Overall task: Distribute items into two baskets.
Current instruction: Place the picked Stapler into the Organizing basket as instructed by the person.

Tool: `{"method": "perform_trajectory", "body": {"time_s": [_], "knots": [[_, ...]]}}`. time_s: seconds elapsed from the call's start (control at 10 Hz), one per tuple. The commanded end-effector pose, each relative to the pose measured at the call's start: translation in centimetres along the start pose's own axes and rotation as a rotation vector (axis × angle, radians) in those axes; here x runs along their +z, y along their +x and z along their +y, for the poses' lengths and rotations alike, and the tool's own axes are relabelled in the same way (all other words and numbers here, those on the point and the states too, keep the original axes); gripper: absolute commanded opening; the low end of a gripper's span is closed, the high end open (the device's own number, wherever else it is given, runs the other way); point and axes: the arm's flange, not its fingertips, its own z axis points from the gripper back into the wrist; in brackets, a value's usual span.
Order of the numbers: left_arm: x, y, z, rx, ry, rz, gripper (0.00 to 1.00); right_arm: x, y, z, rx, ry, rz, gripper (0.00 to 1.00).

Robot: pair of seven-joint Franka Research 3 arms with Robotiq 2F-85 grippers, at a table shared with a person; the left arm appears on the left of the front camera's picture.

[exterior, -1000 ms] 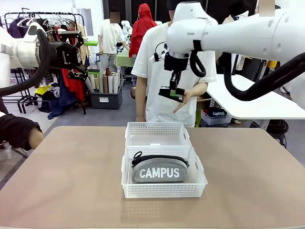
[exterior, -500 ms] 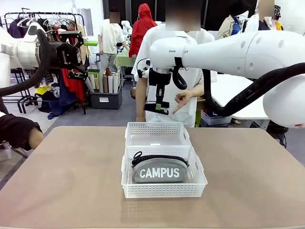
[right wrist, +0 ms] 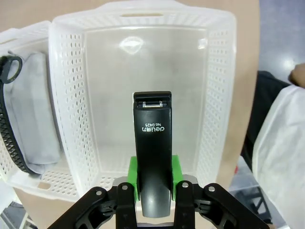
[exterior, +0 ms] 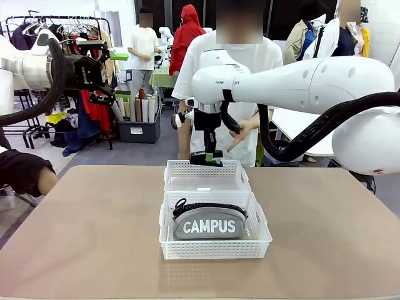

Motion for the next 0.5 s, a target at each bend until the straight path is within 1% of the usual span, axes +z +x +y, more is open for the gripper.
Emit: {"method": "perform_trajectory", "body": {"time_s": [0.0, 0.1, 0.2, 0.4], "knots": [[0.02, -0.11, -0.1, -0.001, -0.002, 0.0, 1.0, 0.01, 0.73, -0.68, 0.009, 0.029, 0.013, 0.0], [0.02, -0.11, -0.1, -0.001, -0.002, 0.0, 1.0, 0.06, 0.69, -0.69, -0.009, 0.024, 0.015, 0.0], [0.02, -0.11, -0.1, -0.001, -0.002, 0.0, 1.0, -0.77, 0.08, 0.04, 0.002, 0.015, 0.008, 0.0], [0.02, -0.11, -0.1, -0.001, -0.002, 0.0, 1.0, -0.77, 0.08, 0.04, 0.002, 0.015, 0.008, 0.0]]}}
